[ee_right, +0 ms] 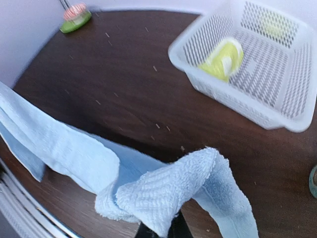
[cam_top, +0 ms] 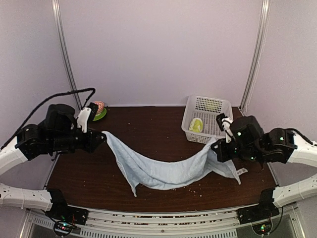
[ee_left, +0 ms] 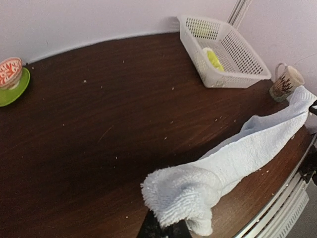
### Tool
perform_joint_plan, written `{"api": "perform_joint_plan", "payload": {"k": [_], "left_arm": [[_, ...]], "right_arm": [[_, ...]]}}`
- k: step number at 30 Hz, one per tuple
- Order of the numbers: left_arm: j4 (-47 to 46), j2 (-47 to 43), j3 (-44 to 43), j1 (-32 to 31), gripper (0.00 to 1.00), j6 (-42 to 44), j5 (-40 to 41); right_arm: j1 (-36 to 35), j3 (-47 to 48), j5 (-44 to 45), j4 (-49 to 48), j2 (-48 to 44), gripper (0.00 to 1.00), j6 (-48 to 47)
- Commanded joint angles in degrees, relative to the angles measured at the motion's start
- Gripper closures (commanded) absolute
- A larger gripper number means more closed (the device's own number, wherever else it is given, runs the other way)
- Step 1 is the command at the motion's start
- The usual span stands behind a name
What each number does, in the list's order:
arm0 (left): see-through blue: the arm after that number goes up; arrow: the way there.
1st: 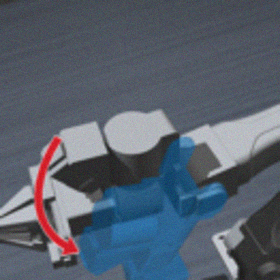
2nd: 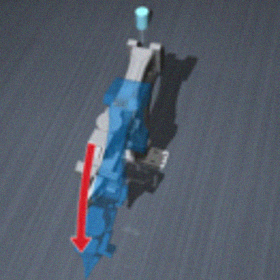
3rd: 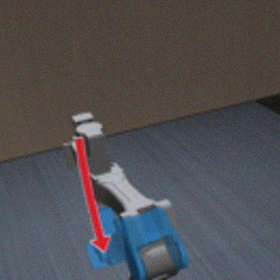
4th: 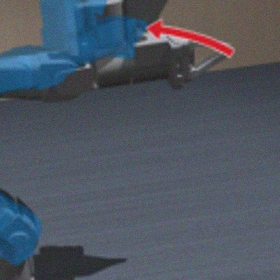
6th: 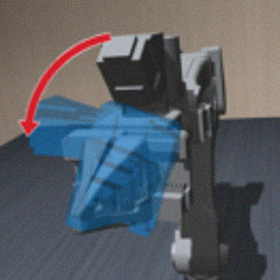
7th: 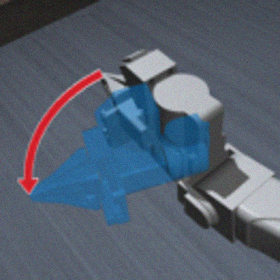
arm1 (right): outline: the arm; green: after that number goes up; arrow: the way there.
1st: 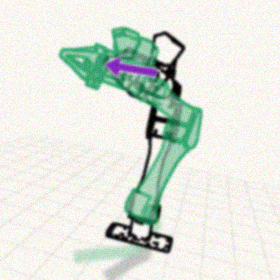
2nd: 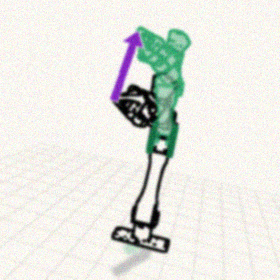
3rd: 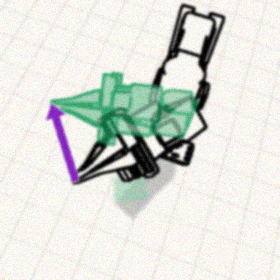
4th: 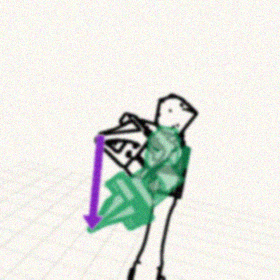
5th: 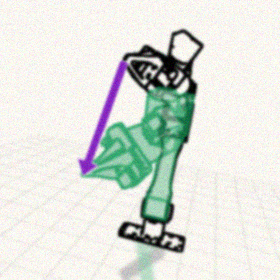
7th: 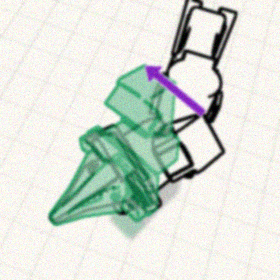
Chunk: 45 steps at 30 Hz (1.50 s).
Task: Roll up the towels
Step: Flatten out the towel at the center of the board.
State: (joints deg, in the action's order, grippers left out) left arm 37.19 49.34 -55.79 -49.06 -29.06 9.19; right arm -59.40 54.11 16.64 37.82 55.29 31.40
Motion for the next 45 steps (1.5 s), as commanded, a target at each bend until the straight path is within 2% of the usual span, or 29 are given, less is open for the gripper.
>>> {"api": "perform_joint_plan", "payload": {"k": [1, 5, 10, 13, 16, 18, 20, 28, 31, 33, 40, 45], "left_arm": [[-9.10, 1.09, 11.28, 0.37, 1.00, -4.35, -1.68], [-8.33, -0.03, 21.28, 0.36, 1.00, -9.62, -4.47], [-3.86, -2.26, 26.57, 0.35, 1.00, -12.24, -4.84], [-3.11, -2.31, 27.07, -0.12, 0.79, -13.47, -6.16], [-0.82, -2.34, 26.38, -0.18, 0.42, -16.62, -5.19], [0.55, -2.55, 25.83, -0.21, 0.30, -18.84, -3.96], [0.82, -2.48, 25.89, -0.10, 0.25, -21.44, -2.79], [2.40, 1.58, 27.53, 1.06, 0.16, -31.19, 2.75], [-0.34, 1.30, 28.60, 2.41, 0.11, -34.72, 2.84], [-3.67, 0.61, 29.77, 4.16, 0.10, -37.12, 2.62], [-12.88, 5.24, 28.71, 15.31, 0.18, -36.69, -2.58], [-20.94, 10.83, 29.37, 20.40, 0.22, -38.64, -8.00]], "right_arm": [[0.11, -10.77, 4.50, 2.14, -2.42, 1.00, 7.06], [0.06, -15.78, 1.91, 1.67, -5.62, 1.00, 8.94], [0.00, -17.42, -0.41, 2.34, -7.00, 1.00, 8.68], [0.05, -17.70, -1.09, 3.33, -7.44, 1.00, 8.76], [0.03, -17.72, -0.38, 4.45, -8.25, 1.00, 8.70], [0.07, -17.90, 0.38, 4.98, -8.88, 1.00, 8.75], [0.03, -18.47, 1.08, 5.31, -9.45, 1.00, 9.06], [0.06, -19.19, 1.91, 8.38, -12.70, 1.00, 13.67], [0.05, -19.04, 2.58, 9.04, -13.62, 1.00, 14.54], [0.06, -19.10, 2.96, 9.10, -13.75, 1.00, 14.70], [0.04, -18.75, 3.22, 7.65, -11.88, 1.00, 13.90], [-0.02, -19.09, 2.97, 6.88, -12.26, 1.00, 13.55]]}}
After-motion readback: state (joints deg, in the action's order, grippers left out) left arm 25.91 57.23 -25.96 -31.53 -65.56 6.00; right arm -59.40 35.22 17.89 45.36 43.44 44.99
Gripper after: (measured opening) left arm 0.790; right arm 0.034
